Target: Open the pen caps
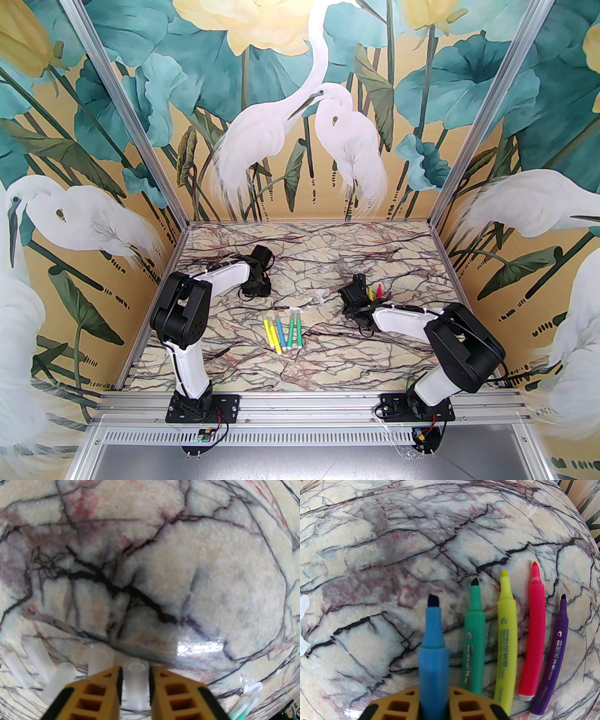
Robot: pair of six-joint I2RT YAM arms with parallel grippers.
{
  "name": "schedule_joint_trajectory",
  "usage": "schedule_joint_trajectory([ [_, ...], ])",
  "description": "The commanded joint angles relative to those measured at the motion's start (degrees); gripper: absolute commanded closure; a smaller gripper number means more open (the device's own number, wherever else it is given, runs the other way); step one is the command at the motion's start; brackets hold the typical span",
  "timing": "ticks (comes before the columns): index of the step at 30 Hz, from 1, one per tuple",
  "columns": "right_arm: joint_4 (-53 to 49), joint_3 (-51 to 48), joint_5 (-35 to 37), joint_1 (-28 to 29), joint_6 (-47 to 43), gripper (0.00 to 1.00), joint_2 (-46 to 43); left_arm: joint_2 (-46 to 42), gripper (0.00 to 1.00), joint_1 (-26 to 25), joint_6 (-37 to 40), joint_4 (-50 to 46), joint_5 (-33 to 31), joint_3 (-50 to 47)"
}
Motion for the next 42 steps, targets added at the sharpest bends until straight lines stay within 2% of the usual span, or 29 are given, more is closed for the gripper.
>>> schedule_joint_trajectory([
  [1,-0.9,1.3,1.4,-0.4,0.7,0.76,0.5,-0.1,0.73,-0.3,0.6,-1.3,-0.1,0.4],
  [9,-2.2,2.0,1.8,-0.3,0.3,0.74,0.7,-5.5,0.7,-0.2,0.3,0.0,1.6,-1.6],
  [19,-3.0,2.6,1.6,-0.4,-0.4,0.72,-0.7,-15.6,0.62,-0.2,0.2,1.2,3.9,-4.4],
  [26,-3.8,1.9,0.0,-0.2,-1.9,0.63,-5.5,-20.9,0.57,0.2,0.2,1.9,4.7,-6.9],
  [32,-5.3,0.7,-1.4,-0.2,-3.5,0.56,-12.6,-26.8,0.45,1.4,0.2,5.6,7.1,-11.8],
  [38,-5.6,-0.4,-5.8,0.0,-5.8,0.5,-19.9,-34.0,0.26,2.6,0.6,9.5,7.7,-17.5],
  [42,-4.9,-1.5,-8.0,0.5,-6.3,0.46,-24.8,-38.0,0.21,3.2,0.2,10.6,7.1,-20.2],
])
